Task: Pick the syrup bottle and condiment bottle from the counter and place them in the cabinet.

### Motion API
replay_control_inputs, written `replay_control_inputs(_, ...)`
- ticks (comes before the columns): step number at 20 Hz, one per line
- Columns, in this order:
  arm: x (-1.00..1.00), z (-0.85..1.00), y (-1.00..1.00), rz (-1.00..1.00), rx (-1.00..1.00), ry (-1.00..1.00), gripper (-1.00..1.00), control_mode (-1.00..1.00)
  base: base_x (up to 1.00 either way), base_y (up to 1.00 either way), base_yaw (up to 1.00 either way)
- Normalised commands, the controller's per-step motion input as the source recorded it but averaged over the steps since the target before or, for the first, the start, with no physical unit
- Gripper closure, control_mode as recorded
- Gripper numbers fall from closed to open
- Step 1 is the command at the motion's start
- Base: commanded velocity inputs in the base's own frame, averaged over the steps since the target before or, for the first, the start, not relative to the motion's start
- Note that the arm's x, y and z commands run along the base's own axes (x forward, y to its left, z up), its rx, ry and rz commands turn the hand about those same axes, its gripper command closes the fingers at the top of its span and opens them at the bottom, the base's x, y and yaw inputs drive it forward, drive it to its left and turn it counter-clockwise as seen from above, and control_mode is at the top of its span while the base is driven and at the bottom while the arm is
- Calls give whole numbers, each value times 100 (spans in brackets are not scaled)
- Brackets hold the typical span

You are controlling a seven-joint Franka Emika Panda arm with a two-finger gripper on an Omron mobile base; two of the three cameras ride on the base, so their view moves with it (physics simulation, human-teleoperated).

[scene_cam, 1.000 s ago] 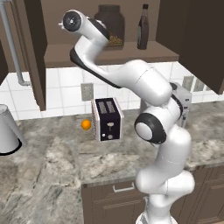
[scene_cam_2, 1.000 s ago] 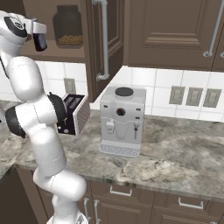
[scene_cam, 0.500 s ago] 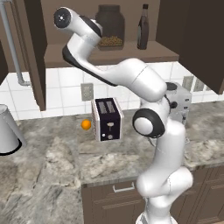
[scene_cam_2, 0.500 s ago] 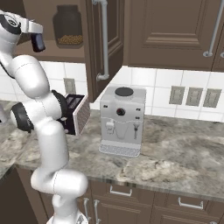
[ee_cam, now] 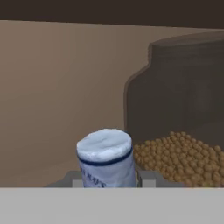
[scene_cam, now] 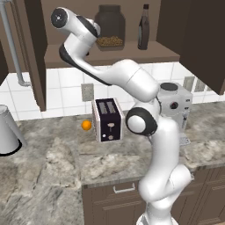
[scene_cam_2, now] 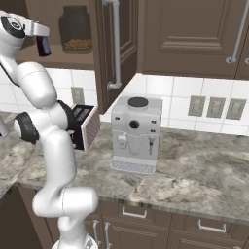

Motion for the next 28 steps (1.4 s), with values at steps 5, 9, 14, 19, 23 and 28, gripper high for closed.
replay_control_inputs(5,42,-9,4,-1,1,0,-100,-100,0,0,0)
replay_control_inputs(9,-1,7,-1,0,1,0,-100,-100,0,0,0)
replay_control_inputs(14,-18,12,-4,-1,0,-2,-100,-100,0,0,0)
replay_control_inputs(19,-48,-5,-19,-1,0,-4,-100,-100,0,0,0)
replay_control_inputs(23,-80,-46,-59,0,0,-12,-100,-100,0,0,0)
replay_control_inputs(28,-74,-92,-83,7,4,-13,-100,-100,0,0,0)
